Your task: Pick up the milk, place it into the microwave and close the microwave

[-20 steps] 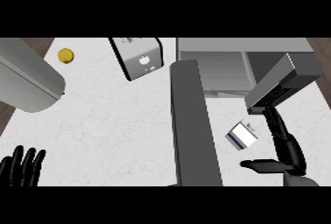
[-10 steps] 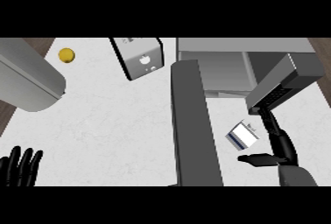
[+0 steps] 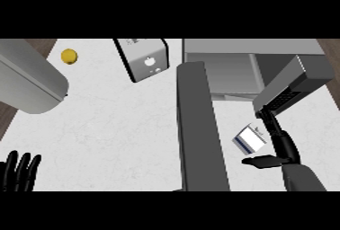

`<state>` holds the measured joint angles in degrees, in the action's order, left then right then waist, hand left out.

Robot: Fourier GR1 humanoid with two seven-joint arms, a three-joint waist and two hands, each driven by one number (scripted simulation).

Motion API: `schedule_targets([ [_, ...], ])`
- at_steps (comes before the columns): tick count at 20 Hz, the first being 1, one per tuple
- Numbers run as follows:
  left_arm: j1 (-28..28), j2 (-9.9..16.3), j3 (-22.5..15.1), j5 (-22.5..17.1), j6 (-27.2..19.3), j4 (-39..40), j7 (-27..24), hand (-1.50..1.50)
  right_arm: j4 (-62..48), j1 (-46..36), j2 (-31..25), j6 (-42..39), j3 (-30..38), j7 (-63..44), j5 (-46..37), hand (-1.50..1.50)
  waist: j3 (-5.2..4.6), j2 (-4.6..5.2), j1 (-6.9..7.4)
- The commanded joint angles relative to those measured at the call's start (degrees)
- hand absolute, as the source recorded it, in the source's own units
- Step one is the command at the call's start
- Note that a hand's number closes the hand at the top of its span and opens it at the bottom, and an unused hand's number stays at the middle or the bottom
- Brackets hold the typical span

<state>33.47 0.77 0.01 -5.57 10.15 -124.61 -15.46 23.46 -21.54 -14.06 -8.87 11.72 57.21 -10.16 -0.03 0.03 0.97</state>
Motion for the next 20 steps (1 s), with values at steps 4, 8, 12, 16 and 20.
schedule_targets([
  [4,-0.2,-0.7,-1.2,1.1,-0.6,0.4,-0.4,-1.50,-9.6,-1.4,-0.5,-4.9,0.6,6.5,0.1,-1.50,0.21,0.41,0.46],
  [8,-0.2,-0.6,1.4,-0.6,0.6,1.8,-1.7,-1.50,-10.2,-2.3,0.8,-1.9,1.6,9.4,0.5,-1.50,0.23,0.45,0.60],
  [12,2.3,0.7,1.8,-2.2,2.3,-2.2,0.1,-1.50,-10.1,-3.0,-0.7,-4.8,2.4,8.9,1.5,-1.50,0.24,0.35,0.81],
  [16,1.5,0.4,1.4,-2.8,2.7,-0.8,-0.7,-1.50,-9.3,-4.7,1.5,-8.5,3.3,7.9,3.6,1.50,0.28,0.46,0.99],
  [20,0.5,-0.4,0.0,-0.7,1.4,0.2,0.6,-1.50,-8.0,-3.4,2.6,-13.3,3.0,9.2,4.8,1.50,0.27,0.38,0.27],
])
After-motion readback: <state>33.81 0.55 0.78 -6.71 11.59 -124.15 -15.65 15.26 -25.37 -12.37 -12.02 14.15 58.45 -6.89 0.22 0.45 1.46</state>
